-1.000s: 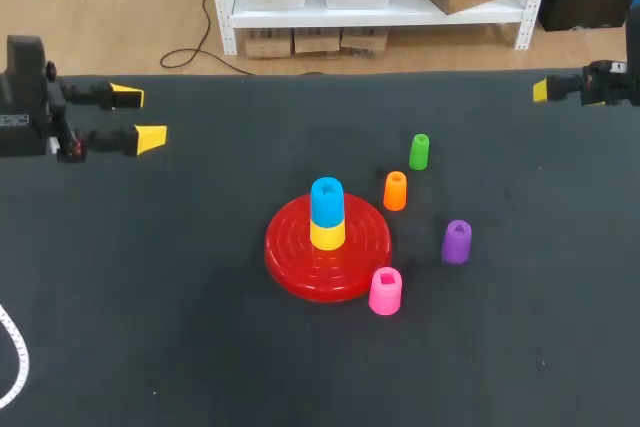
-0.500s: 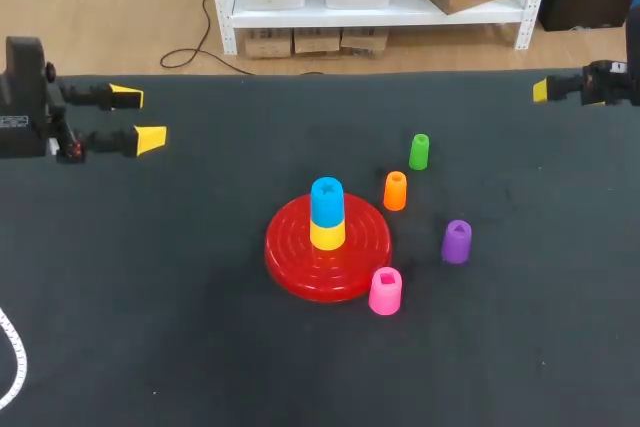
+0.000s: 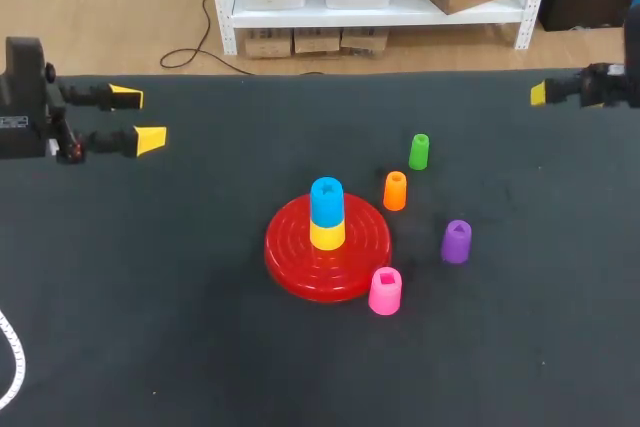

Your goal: Pick up and stack the cylinders on the red base in this order: pink,purple,orange,green

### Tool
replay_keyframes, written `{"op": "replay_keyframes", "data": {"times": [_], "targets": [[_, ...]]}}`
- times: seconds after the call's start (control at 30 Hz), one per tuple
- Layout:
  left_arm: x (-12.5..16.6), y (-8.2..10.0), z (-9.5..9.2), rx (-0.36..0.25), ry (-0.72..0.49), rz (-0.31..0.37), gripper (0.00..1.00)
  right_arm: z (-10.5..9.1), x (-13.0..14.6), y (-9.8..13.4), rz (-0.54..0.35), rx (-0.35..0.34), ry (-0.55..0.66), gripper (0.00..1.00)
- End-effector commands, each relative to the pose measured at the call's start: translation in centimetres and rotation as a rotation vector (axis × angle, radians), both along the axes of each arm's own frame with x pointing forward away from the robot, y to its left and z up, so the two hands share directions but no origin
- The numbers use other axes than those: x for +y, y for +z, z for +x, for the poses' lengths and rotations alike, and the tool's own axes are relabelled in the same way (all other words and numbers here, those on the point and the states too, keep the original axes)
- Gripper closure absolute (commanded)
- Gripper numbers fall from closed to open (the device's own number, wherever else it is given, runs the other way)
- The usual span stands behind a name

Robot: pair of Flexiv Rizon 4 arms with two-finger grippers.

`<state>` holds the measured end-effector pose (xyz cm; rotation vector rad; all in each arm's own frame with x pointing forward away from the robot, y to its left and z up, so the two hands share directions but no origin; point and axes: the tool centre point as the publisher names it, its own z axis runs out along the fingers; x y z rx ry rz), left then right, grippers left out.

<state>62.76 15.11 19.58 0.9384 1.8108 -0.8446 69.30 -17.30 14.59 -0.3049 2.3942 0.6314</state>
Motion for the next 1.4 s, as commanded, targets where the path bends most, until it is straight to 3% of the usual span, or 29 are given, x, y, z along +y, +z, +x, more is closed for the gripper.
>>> {"op": "replay_keyframes", "data": {"times": [0.03, 0.3, 0.6, 1.1, 1.4], "targets": [[0.0, -0.2, 0.0, -0.006, 0.004, -0.004, 0.0, -0.4, 4.2, 1.4, -0.068, 0.019, 0.134, 0.0], [0.0, -0.2, 0.0, -0.006, 0.004, -0.004, 0.0, -4.7, 11.8, 2.4, -0.239, 0.014, 0.37, 0.0], [0.0, -0.2, 0.0, -0.006, 0.004, -0.004, 0.0, -9.7, 16.8, 0.0, -0.345, 0.106, 0.547, 0.0], [0.0, -0.2, 0.0, -0.006, 0.004, -0.004, 0.0, -16.6, 17.7, -5.2, -0.444, 0.261, 0.637, 0.0], [0.0, -0.2, 0.0, -0.006, 0.004, -0.004, 0.0, -17.9, 17.9, -6.7, -0.524, 0.237, 0.68, 0.0]]}}
